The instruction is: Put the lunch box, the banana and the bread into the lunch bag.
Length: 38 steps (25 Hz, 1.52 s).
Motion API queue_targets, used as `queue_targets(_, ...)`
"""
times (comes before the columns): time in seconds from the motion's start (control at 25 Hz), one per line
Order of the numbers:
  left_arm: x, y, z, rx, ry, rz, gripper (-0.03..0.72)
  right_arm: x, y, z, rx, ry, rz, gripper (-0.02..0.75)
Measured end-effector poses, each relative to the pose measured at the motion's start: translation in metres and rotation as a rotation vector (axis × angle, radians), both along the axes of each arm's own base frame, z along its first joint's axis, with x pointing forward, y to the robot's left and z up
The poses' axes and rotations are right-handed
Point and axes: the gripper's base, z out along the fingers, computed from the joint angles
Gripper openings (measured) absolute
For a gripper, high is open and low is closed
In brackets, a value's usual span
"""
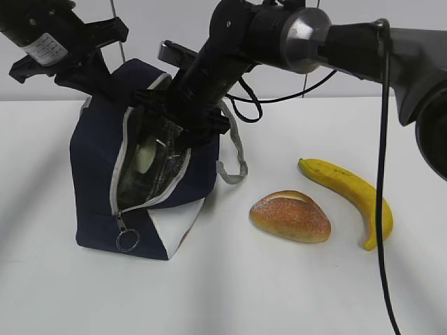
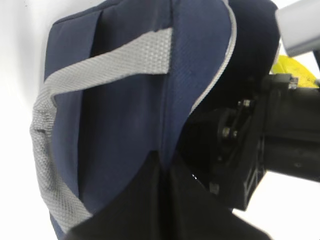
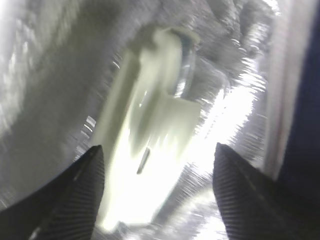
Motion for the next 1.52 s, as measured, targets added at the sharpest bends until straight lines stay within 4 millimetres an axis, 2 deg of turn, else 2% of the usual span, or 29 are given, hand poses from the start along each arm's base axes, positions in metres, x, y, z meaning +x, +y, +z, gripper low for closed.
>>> queue_targets(0.2, 0.000, 0.000, 0.000, 0.000, 0.000, 0.000, -0.003, -0.004, -0.007, 0.015, -0.120, 0.008, 0.084, 0.509)
queue_targets(0.36, 0.000, 0.000, 0.000, 0.000, 0.000, 0.000, -0.003, -0.002, -0.017, 0.040, -0.238, -0.051, 0.118, 0.511)
queue_targets(0.52, 0.000, 0.000, 0.000, 0.000, 0.000, 0.000, -0.003, 0.001, -0.020, 0.070, -0.256, -0.164, 0.132, 0.511)
queue_targets(0.76, 0.000, 0.000, 0.000, 0.000, 0.000, 0.000, -0.003, -0.010, -0.033, 0.111, -0.315, -0.284, 0.159, 0.512)
queue_targets(0.92, 0.000, 0.000, 0.000, 0.000, 0.001, -0.001, -0.003, -0.020, -0.047, 0.128, -0.398, -0.335, 0.171, 0.512)
queue_targets(1.04, 0.000, 0.000, 0.000, 0.001, 0.003, -0.001, -0.003, -0.030, -0.061, 0.131, -0.491, -0.338, 0.185, 0.512)
queue_targets(1.24, 0.000, 0.000, 0.000, 0.001, 0.003, -0.001, -0.003, -0.045, -0.093, 0.118, -0.630, -0.265, 0.184, 0.512)
queue_targets(1.52, 0.000, 0.000, 0.000, 0.001, 0.003, -0.001, -0.003, -0.058, -0.162, 0.090, -0.674, -0.083, 0.173, 0.512)
